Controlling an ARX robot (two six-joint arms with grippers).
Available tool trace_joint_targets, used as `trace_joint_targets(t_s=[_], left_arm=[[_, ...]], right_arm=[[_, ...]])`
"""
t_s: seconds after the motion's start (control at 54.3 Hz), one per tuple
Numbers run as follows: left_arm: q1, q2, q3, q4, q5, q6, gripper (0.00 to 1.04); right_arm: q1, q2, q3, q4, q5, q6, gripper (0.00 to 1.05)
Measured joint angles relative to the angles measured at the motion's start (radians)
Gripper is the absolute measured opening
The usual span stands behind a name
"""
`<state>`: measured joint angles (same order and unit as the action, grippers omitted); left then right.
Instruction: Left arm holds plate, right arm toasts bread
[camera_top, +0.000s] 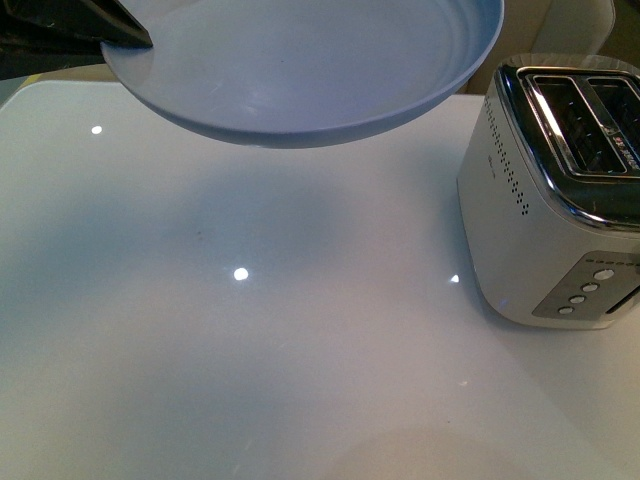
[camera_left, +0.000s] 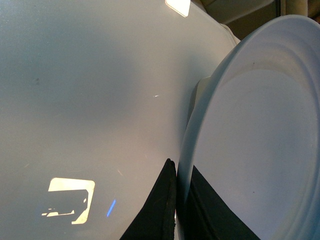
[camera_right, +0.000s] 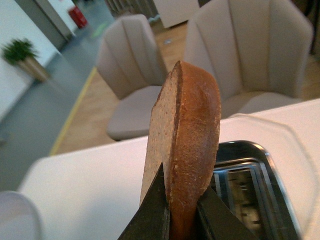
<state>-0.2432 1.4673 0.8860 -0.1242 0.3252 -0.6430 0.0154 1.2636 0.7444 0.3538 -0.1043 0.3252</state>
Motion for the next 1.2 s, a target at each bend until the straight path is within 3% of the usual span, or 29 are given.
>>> trace_joint_targets(t_s=[0.092,0.387,0.81,1.16,1.197], left_arm=[[0.000,0.000,0.000,0.000,0.000,0.000,0.03],[0.000,0.000,0.000,-0.001,0.001,0.001,0.03],[0.003,0.000,0.000,-0.001,0.009,0.001,0.03],[0.003,0.000,0.000,-0.001,0.013,0.001,0.03],[0.003,0.000,0.000,-0.001,0.013,0.001,0.03]], right_arm=[[0.032,0.053,-0.003,0.015,0.070,-0.168,0.03],[0.105,0.208,-0.019,0.068,0.174,-0.459,0.03],[0.121,0.253,-0.032,0.017,0.216,-0.527,0.03],[0.134,0.369,-0.038,0.068,0.166,-0.549,0.03],[0.134,0.371,-0.039,0.072,0.164,-0.549,0.08]])
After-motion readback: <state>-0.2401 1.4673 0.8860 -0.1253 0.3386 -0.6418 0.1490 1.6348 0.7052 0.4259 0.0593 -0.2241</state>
